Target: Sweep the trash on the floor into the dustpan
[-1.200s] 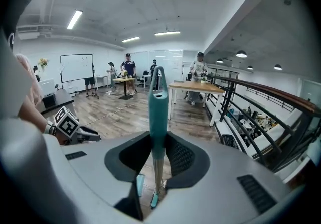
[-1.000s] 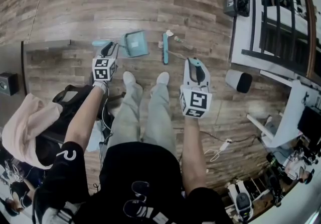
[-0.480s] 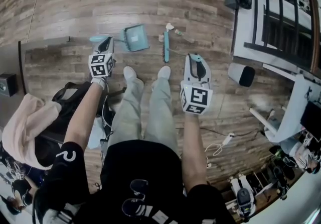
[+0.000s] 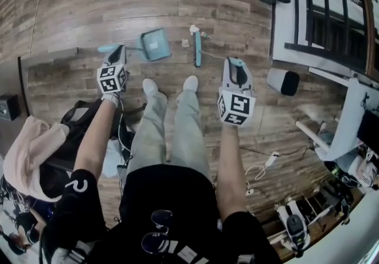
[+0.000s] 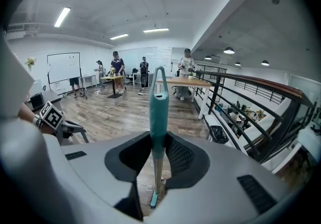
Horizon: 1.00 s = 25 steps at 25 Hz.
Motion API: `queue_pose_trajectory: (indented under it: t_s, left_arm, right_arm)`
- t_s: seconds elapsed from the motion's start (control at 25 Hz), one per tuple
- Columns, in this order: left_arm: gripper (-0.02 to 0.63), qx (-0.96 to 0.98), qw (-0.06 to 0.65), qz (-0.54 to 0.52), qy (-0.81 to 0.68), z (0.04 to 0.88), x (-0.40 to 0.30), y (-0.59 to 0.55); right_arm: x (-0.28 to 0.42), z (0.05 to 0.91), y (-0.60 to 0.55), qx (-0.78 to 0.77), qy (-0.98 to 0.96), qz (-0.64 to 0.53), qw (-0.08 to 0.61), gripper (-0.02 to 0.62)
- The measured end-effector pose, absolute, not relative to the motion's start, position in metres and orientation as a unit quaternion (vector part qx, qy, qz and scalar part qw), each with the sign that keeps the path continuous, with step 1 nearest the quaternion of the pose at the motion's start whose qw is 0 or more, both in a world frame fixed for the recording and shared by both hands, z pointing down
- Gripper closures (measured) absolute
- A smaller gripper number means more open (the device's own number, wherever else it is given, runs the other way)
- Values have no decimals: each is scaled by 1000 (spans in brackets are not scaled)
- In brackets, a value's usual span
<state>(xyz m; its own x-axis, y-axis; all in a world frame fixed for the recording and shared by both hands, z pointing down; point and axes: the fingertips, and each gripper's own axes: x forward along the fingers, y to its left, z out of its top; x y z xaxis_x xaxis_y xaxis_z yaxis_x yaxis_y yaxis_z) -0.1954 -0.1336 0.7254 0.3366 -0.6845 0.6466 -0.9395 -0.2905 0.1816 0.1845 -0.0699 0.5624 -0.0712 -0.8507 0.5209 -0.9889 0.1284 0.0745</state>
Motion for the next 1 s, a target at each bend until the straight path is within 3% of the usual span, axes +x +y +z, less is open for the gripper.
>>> queue_pose_trajectory:
  t_s: [1.0]
  left_arm:
    - [591, 735, 276, 271, -557, 728, -193, -131]
  right_arm:
    - [347, 641, -74, 681, -650, 154, 299, 511]
